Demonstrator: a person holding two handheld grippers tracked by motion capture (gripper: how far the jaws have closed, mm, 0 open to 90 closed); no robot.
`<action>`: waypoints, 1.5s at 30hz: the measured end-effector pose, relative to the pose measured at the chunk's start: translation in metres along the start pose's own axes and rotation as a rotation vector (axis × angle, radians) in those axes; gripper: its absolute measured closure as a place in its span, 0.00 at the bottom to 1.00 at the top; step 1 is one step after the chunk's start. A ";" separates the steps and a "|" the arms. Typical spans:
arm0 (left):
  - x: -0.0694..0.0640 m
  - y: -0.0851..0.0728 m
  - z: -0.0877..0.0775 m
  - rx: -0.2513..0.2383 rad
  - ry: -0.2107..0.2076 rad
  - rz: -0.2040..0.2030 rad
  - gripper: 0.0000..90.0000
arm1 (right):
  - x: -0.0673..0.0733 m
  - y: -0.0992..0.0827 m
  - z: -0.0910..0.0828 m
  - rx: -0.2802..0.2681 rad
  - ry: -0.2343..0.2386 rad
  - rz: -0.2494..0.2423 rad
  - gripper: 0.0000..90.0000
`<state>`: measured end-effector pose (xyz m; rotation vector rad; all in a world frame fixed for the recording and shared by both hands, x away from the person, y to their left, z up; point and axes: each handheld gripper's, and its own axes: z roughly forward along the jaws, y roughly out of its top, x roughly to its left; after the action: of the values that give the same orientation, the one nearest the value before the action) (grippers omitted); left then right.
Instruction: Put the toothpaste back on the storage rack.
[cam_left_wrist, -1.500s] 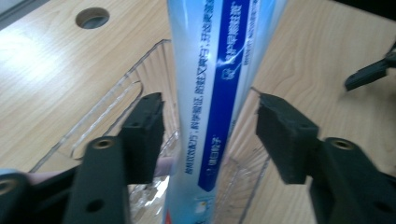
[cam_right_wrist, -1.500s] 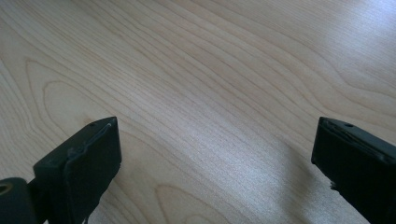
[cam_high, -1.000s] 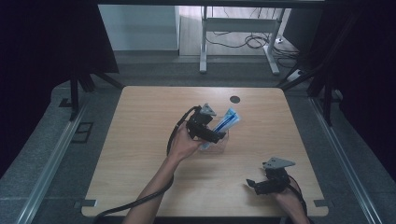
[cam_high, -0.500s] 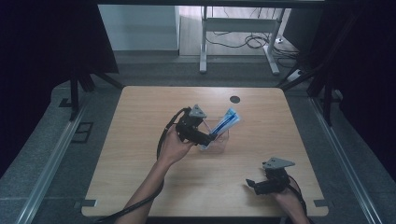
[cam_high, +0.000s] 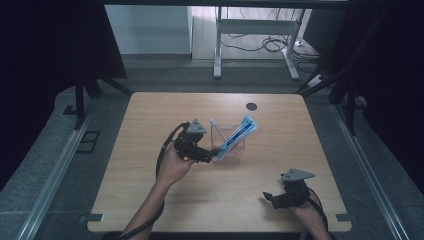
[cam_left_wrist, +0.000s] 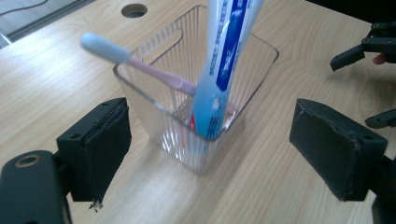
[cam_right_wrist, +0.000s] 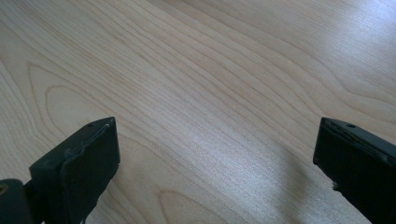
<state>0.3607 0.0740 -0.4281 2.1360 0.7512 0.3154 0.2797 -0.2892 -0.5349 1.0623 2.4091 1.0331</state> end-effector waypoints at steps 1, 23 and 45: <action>0.001 -0.003 -0.002 -0.001 0.004 -0.001 0.14 | 0.000 0.000 0.000 0.001 0.000 0.000 0.01; 0.006 -0.061 -0.033 0.008 0.059 -0.028 0.14 | 0.002 0.001 0.001 -0.006 0.004 -0.003 0.00; -0.007 -0.119 -0.028 0.085 0.110 -0.045 0.15 | 0.004 0.001 0.003 -0.001 0.008 -0.005 0.00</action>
<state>0.2941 0.1444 -0.5035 2.1920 0.8884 0.3860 0.2792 -0.2844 -0.5357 1.0530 2.4164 1.0381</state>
